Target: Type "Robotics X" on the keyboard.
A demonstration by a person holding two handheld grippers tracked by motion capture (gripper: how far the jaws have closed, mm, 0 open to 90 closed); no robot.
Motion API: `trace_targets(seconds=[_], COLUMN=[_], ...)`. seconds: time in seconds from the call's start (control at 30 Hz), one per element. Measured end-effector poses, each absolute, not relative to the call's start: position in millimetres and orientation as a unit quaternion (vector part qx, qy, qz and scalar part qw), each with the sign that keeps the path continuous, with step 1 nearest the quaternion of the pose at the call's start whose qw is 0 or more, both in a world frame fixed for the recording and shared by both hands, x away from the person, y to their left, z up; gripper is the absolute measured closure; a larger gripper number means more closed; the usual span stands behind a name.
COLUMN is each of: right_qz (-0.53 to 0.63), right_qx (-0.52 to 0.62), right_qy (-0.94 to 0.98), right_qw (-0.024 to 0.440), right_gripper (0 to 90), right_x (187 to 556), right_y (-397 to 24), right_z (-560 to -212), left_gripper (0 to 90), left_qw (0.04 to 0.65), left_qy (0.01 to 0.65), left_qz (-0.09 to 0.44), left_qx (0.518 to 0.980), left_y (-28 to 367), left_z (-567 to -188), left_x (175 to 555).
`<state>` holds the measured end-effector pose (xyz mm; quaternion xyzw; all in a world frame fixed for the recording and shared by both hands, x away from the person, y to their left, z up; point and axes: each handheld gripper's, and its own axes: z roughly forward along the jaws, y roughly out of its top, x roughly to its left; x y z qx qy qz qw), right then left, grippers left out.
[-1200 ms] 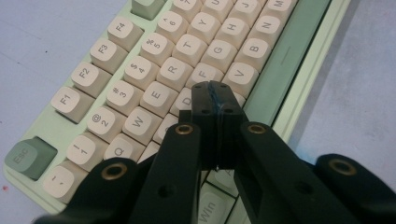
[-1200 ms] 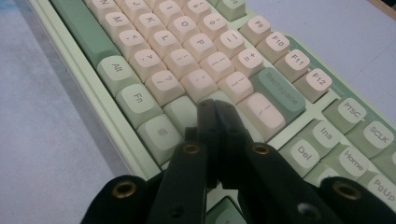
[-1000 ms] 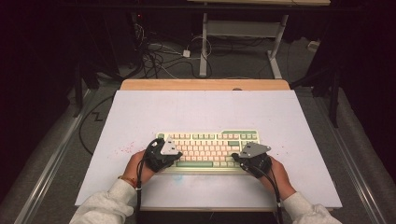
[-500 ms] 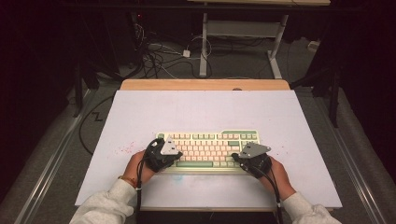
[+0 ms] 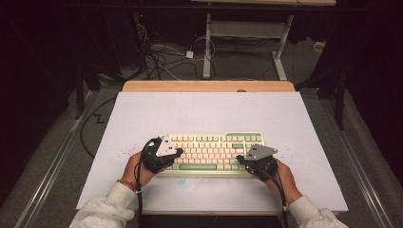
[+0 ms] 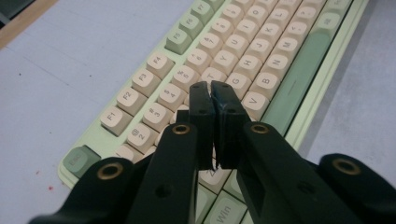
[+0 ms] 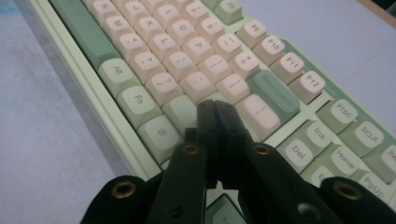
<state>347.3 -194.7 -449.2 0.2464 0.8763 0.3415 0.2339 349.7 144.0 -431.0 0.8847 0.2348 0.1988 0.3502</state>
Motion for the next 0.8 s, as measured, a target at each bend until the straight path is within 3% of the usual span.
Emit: trace_targets(seconds=[0.2, 0.4, 0.7, 0.77, 0.8], right_qz=[0.364, 0.373, 0.384, 0.385, 0.386], right_qx=[0.247, 0.245, 0.248, 0.248, 0.247], right_qy=[0.865, 0.860, 0.851, 0.850, 0.849], right_qw=[0.242, 0.247, 0.258, 0.261, 0.262], right_gripper=[89.3, 83.9, 74.1, 68.3, 65.9], right_x=[343, 342, 342, 341, 341], right_y=[-198, -198, -201, -201, -201], right_z=[-438, -435, -433, -433, -432], left_gripper=[82.8, 73.3, 48.8, 45.3, 39.1], left_qw=[0.356, 0.358, 0.360, 0.357, 0.353], left_qy=[0.238, 0.231, 0.230, 0.234, 0.235], left_qz=[0.208, 0.217, 0.241, 0.246, 0.259], left_qx=[0.880, 0.878, 0.871, 0.871, 0.868], left_y=[147, 145, 143, 143, 143], left_z=[-431, -434, -436, -437, -438], left_x=[349, 348, 347, 347, 347])
